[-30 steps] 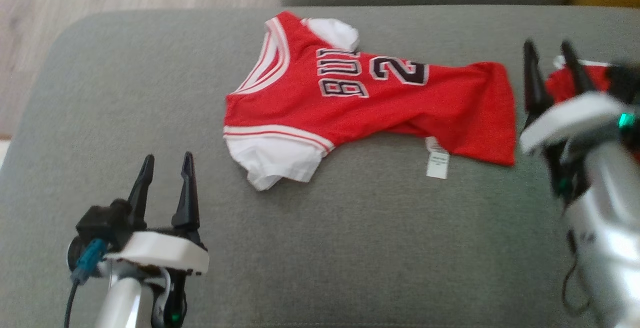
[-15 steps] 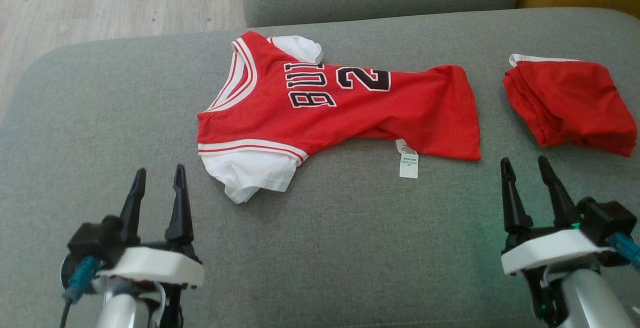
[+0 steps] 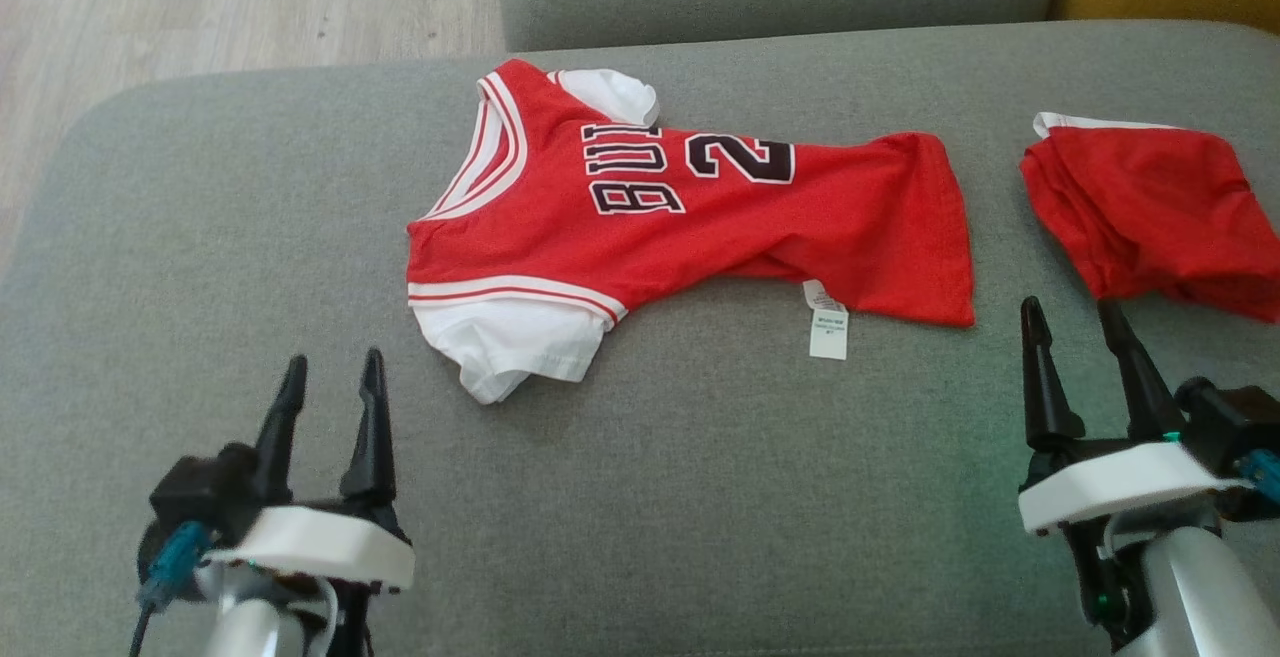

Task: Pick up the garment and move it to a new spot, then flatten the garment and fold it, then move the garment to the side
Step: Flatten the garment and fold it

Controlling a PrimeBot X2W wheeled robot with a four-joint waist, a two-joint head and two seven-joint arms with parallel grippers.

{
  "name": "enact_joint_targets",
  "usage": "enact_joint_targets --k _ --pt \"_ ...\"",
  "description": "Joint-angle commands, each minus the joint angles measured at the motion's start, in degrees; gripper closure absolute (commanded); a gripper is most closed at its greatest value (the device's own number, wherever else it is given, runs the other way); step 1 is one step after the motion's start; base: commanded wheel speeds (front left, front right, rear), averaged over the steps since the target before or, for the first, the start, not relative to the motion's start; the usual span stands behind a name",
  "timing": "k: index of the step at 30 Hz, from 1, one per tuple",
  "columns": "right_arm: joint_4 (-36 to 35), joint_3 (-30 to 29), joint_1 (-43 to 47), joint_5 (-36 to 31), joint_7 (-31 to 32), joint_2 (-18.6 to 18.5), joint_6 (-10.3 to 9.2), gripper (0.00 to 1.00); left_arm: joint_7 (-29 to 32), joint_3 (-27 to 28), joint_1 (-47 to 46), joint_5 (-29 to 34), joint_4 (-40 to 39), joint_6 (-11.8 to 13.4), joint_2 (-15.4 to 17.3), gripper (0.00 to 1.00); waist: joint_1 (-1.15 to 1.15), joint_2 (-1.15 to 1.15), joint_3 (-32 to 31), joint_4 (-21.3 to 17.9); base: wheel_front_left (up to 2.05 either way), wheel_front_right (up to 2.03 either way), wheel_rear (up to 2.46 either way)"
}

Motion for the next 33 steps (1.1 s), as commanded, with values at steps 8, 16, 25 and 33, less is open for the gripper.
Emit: enact_joint_targets --k 8,16,25,33 --pt "2.32 0.97 -7.38 2.34 10.78 -1.10 0.42 0.00 8.28 -2.50 -5.85 -2.97 4.94 -2.42 0.20 0.00 0.00 0.00 2.67 0.14 0.00 0.00 0.00" --pt "12.75 0.49 -17.11 3.62 23.77 -2.60 0.42 0.00 15.52 -5.69 -11.90 -5.35 10.22 -3.76 0.32 0.00 0.00 0.00 6.48 1.09 0.00 0.00 0.00" --pt "21.76 1.93 -22.75 5.20 26.74 -2.03 0.42 0.00 17.31 -7.88 -16.17 -7.87 13.94 -4.37 0.28 0.00 0.00 0.00 8.97 2.23 0.00 0.00 0.00" --pt "27.12 3.35 -25.33 5.90 25.86 -1.38 0.42 0.00 17.68 -9.37 -18.66 -9.31 16.59 -4.61 0.70 0.01 0.00 0.00 10.49 2.60 0.00 0.00 0.00"
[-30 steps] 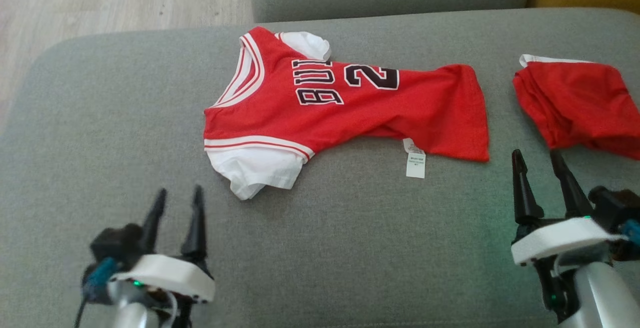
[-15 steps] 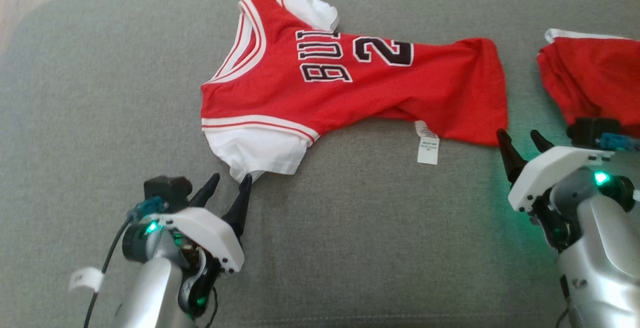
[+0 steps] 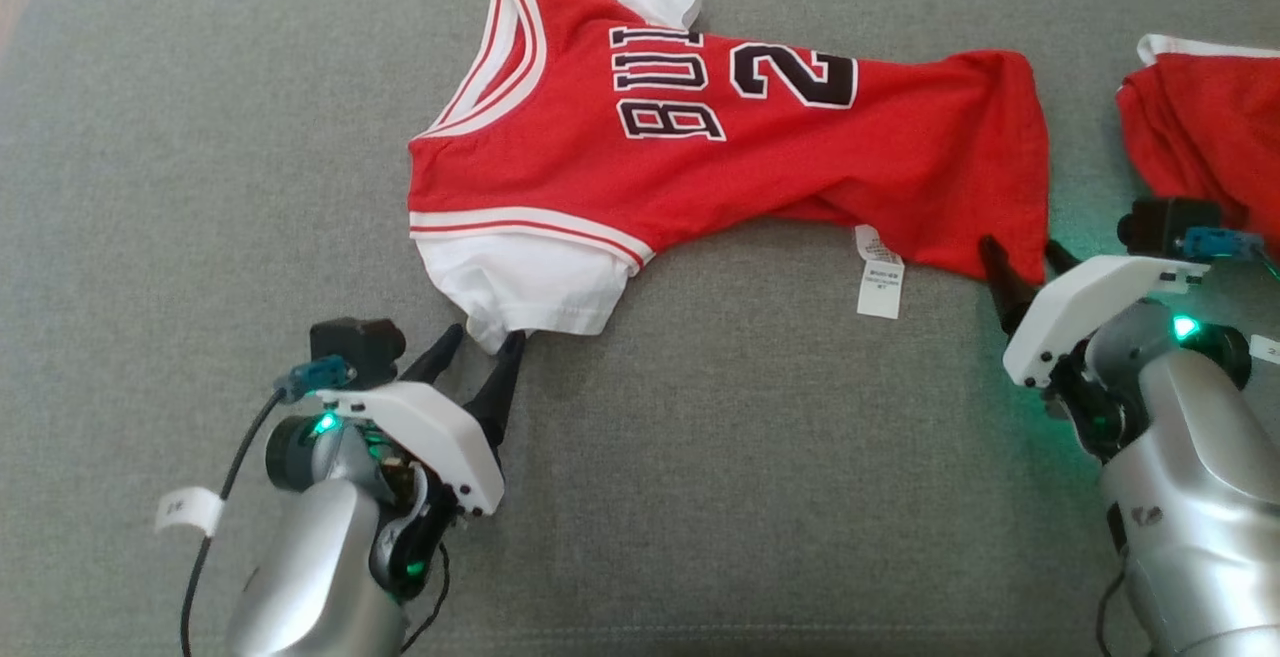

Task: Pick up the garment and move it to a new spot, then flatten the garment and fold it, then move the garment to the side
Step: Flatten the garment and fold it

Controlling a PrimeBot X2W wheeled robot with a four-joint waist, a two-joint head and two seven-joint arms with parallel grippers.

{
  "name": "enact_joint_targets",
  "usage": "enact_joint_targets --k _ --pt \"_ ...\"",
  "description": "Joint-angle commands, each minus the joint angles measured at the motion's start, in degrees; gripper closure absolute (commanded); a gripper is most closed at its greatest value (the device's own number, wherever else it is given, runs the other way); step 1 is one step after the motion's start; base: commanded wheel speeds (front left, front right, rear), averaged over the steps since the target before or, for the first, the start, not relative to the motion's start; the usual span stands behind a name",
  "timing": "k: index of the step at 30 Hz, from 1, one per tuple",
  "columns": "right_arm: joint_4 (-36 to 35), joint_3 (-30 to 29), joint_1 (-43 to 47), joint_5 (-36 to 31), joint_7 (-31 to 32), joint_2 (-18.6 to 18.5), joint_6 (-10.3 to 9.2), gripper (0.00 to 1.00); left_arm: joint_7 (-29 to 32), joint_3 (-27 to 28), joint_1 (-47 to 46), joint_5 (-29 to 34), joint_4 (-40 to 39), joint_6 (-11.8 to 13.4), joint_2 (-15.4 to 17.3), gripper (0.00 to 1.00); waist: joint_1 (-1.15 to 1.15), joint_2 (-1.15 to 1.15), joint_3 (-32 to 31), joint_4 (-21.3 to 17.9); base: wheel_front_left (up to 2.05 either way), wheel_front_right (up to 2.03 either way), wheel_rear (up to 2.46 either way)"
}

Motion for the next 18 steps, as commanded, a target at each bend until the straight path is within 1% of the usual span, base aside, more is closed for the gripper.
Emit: enact_joint_targets --k 1,2,3,4,5,6,7,9,14,18 --pt "0.09 2.03 -0.67 0.51 -0.28 0.37 0.42 0.00 -0.54 1.54 -2.65 -0.31 -1.23 -0.20 0.87 0.12 0.00 0.00 0.43 0.07 0.00 0.00 0.00" --pt "0.56 2.42 -0.88 0.81 -0.48 0.35 0.42 0.01 -0.59 1.39 -2.95 -0.36 -0.97 -0.21 0.94 0.27 0.00 0.00 0.66 0.11 0.00 0.00 0.00" --pt "1.01 2.82 -1.10 1.22 -0.58 0.37 0.42 0.06 -0.70 1.26 -3.23 -0.44 -0.77 -0.22 0.98 0.41 0.00 0.00 0.88 0.16 0.00 0.00 0.00" --pt "1.49 3.19 -1.29 1.74 -0.62 0.41 0.42 0.16 -0.84 1.16 -3.46 -0.56 -0.58 -0.23 1.00 0.57 0.00 0.00 1.04 0.20 0.00 0.00 0.00" --pt "1.96 3.65 -1.45 2.15 -0.66 0.35 0.42 0.37 -0.86 1.02 -3.67 -0.66 -0.34 -0.24 1.04 0.77 0.00 0.00 1.18 0.26 0.00 0.00 0.00" --pt "2.37 4.09 -1.59 2.58 -0.78 0.29 0.42 0.60 -0.98 0.87 -3.87 -0.71 -0.15 -0.25 1.12 1.00 0.00 0.00 1.30 0.31 0.00 0.00 0.00" --pt "2.76 4.50 -1.69 3.04 -0.96 0.31 0.42 1.00 -1.34 0.82 -4.05 -0.76 -0.02 -0.26 1.19 1.00 0.00 0.00 1.38 0.35 0.00 0.00 0.00" --pt "3.13 4.88 -1.78 3.44 -1.18 0.28 0.42 1.00 -1.58 0.73 -4.18 -0.86 0.18 -0.27 1.23 1.00 0.00 0.00 1.37 0.39 0.00 0.00 0.00" --pt "3.10 7.31 -1.07 7.65 -4.73 0.10 0.42 1.00 -3.43 0.13 -3.58 -1.54 0.24 -0.32 1.94 1.00 0.00 0.00 -1.13 0.30 0.00 0.00 0.00" --pt "1.75 9.04 0.16 10.38 -6.66 -0.97 0.42 1.00 -4.40 0.36 -1.99 -1.68 -1.48 -0.28 3.26 1.00 0.00 0.00 -3.42 -0.02 0.00 0.00 0.00"
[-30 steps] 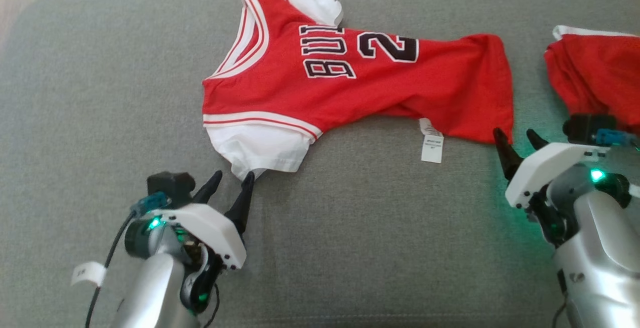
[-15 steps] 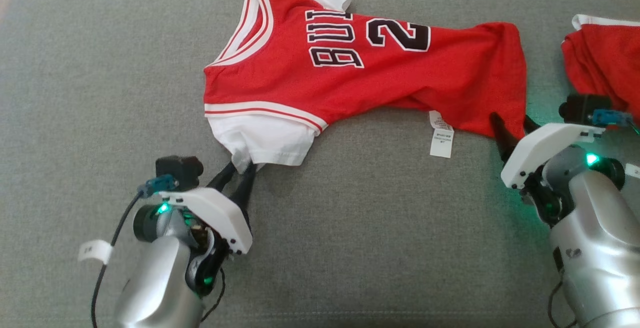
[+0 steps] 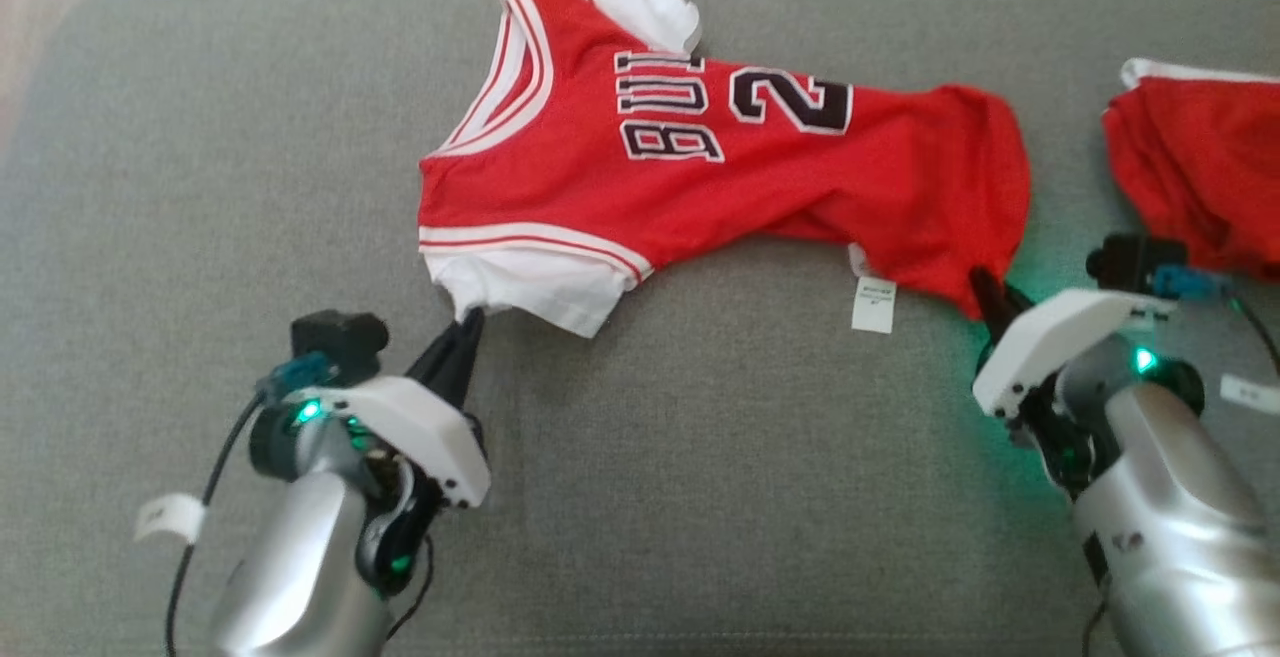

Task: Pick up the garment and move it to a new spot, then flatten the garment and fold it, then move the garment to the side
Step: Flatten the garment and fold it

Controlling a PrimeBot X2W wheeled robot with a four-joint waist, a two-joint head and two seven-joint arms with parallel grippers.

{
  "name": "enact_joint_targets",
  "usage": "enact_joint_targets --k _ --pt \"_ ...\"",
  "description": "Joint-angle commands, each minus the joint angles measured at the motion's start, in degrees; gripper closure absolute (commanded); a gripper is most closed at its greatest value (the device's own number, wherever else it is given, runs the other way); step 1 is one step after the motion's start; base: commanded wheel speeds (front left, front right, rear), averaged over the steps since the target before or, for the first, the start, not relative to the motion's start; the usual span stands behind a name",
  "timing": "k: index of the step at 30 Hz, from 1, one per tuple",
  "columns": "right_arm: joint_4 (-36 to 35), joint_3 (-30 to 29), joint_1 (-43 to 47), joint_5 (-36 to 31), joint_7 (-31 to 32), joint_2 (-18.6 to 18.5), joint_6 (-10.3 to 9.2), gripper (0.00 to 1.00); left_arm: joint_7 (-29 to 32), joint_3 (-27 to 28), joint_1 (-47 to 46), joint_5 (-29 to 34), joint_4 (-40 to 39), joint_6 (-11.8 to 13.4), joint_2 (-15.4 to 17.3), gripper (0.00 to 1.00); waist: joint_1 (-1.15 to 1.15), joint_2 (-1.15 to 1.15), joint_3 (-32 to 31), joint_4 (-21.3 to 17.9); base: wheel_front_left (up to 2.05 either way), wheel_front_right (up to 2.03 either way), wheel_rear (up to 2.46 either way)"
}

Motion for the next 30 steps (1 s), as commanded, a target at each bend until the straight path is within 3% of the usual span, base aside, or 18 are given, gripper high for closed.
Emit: enact_joint_targets --k 1,8,14,22,30 --pt "-2.54 1.56 0.23 1.25 -1.12 -0.58 0.42 1.00 -0.84 2.19 -0.22 -0.62 -3.00 -0.16 1.95 1.00 0.00 0.00 -1.46 -0.28 0.00 0.00 0.00" --pt "-12.26 3.23 0.18 9.37 -2.41 -2.25 0.42 1.00 0.71 3.73 -1.69 -0.89 -11.35 0.21 5.64 1.00 0.00 0.00 -1.91 -0.66 0.00 0.00 0.00" --pt "-16.91 3.87 -8.41 15.68 2.34 -5.03 0.42 1.00 7.65 4.52 -14.85 -5.87 -11.98 -0.20 8.23 1.00 0.00 0.00 3.22 -0.73 0.00 0.00 0.00" --pt "-10.39 0.86 -29.21 24.92 9.58 -4.72 0.42 1.00 11.60 1.67 -40.67 -11.70 -0.22 -0.35 11.69 1.00 0.00 0.00 12.51 -1.20 0.00 0.00 0.00" --pt "-3.67 -1.49 -49.68 26.15 7.44 -5.25 0.42 1.00 8.85 -1.37 -63.20 -12.55 10.12 -0.36 13.54 1.00 0.00 0.00 19.61 -1.04 0.00 0.00 0.00"
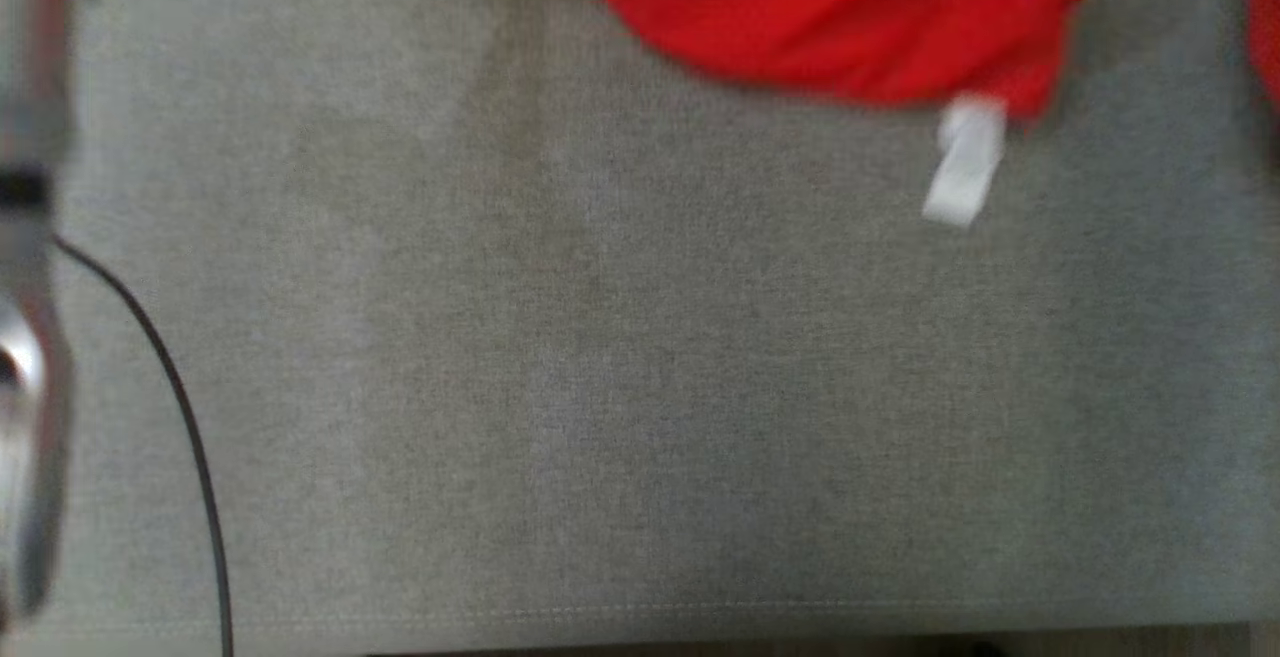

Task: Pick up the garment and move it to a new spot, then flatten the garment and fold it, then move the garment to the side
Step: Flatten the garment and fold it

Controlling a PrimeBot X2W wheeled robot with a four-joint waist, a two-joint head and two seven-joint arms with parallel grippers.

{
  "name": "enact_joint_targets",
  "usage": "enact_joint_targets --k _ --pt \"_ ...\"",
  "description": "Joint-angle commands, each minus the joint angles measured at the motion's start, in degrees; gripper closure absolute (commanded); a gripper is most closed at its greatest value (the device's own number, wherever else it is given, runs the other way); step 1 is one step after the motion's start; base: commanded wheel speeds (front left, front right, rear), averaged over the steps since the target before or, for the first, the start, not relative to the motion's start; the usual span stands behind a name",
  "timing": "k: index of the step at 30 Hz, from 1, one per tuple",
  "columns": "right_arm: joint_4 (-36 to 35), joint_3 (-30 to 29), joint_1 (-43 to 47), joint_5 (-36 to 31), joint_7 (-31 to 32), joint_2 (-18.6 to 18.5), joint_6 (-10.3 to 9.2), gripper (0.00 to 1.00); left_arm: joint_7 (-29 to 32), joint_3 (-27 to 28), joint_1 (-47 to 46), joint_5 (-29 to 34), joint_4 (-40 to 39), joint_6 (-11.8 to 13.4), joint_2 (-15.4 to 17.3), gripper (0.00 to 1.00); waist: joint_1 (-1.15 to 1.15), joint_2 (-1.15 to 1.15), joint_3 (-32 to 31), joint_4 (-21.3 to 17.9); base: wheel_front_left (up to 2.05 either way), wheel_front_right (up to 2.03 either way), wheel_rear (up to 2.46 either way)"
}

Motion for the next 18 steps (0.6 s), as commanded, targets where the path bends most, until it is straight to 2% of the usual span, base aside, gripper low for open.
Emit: enact_joint_targets --k 1,4,11,18 --pt "-1.04 -0.76 -5.53 0.17 -1.62 -0.31 0.42 1.00 -1.41 1.22 -6.79 0.39 -0.17 -0.34 3.56 1.00 -0.02 0.00 2.79 0.14 0.00 0.00 0.00" --pt "0.68 -1.57 -12.31 0.15 -4.37 -0.70 0.42 1.00 -3.98 1.25 -13.76 0.48 2.70 -0.34 3.30 1.00 -0.02 0.00 3.47 0.30 0.00 0.00 0.00" --pt "3.65 -1.13 -21.98 -0.31 -7.96 -1.72 0.42 1.00 -7.95 1.69 -24.93 -0.12 8.84 -0.35 2.83 1.00 -0.02 0.00 2.65 0.16 0.00 0.00 0.00" --pt "5.68 2.32 -23.33 0.19 -7.05 -2.63 0.42 1.00 -7.52 -1.88 -28.09 -3.87 12.16 -0.35 3.19 1.00 -0.02 0.00 1.72 0.27 0.00 0.00 0.00"
